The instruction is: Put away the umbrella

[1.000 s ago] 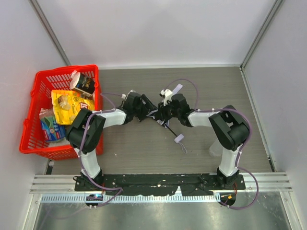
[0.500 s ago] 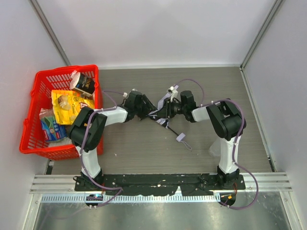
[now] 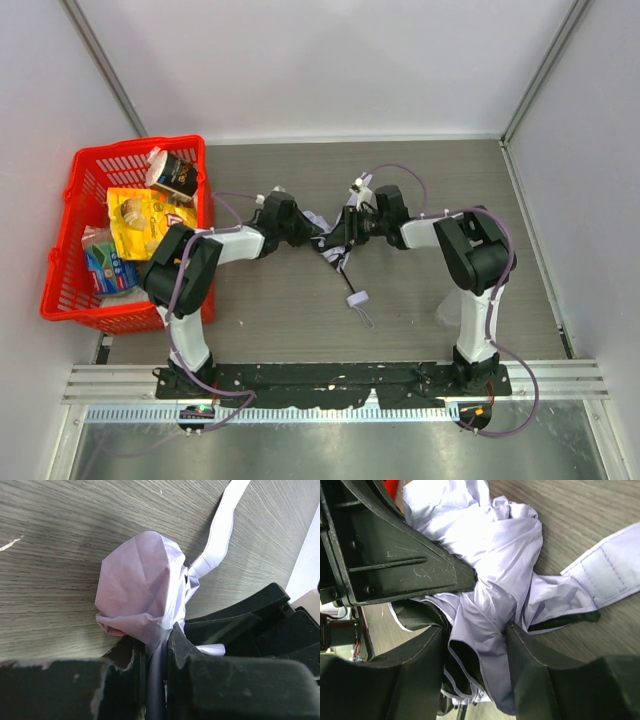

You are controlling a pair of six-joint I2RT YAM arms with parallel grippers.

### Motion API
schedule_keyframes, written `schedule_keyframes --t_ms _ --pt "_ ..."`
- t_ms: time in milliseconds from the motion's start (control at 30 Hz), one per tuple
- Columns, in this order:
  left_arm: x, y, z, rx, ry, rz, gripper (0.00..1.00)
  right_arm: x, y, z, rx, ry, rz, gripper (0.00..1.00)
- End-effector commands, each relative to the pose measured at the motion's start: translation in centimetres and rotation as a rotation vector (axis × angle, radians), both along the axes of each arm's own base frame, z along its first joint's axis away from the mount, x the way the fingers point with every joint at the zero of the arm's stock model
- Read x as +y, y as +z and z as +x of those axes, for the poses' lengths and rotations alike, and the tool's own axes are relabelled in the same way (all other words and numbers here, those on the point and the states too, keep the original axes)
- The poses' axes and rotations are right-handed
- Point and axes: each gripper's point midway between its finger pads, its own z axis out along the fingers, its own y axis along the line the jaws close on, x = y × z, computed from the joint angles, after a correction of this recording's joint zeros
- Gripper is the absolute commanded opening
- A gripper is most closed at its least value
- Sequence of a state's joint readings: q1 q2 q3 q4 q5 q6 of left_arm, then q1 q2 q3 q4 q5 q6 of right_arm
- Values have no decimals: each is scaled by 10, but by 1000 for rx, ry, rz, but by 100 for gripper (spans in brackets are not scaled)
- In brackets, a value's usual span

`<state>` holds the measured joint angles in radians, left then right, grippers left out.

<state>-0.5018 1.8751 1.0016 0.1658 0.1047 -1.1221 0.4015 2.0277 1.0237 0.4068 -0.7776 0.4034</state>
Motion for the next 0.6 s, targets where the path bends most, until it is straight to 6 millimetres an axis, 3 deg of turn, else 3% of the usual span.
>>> schedule_keyframes --t_ms 0,200,267,300,400,433,567 --pt "53 -93 -71 256 -57 274 0 -21 -10 -11 93 -80 -198 60" --pt "51 -92 -77 266 -62 244 0 -28 32 6 -171 -141 -435 70" --pt "49 -93 -80 276 -65 231 0 -16 41 4 -298 -131 -508 73" --pt "49 -94 -82 282 -66 230 0 -19 41 9 -357 -149 -567 74" --pt "48 -96 -83 296 -61 222 0 3 46 6 -501 -162 -609 76" --pt "47 -96 -83 302 -60 219 0 -1 43 8 -541 -166 -647 76" --pt "48 -97 -85 332 -44 214 0 22 27 -1 -628 -118 -707 76"
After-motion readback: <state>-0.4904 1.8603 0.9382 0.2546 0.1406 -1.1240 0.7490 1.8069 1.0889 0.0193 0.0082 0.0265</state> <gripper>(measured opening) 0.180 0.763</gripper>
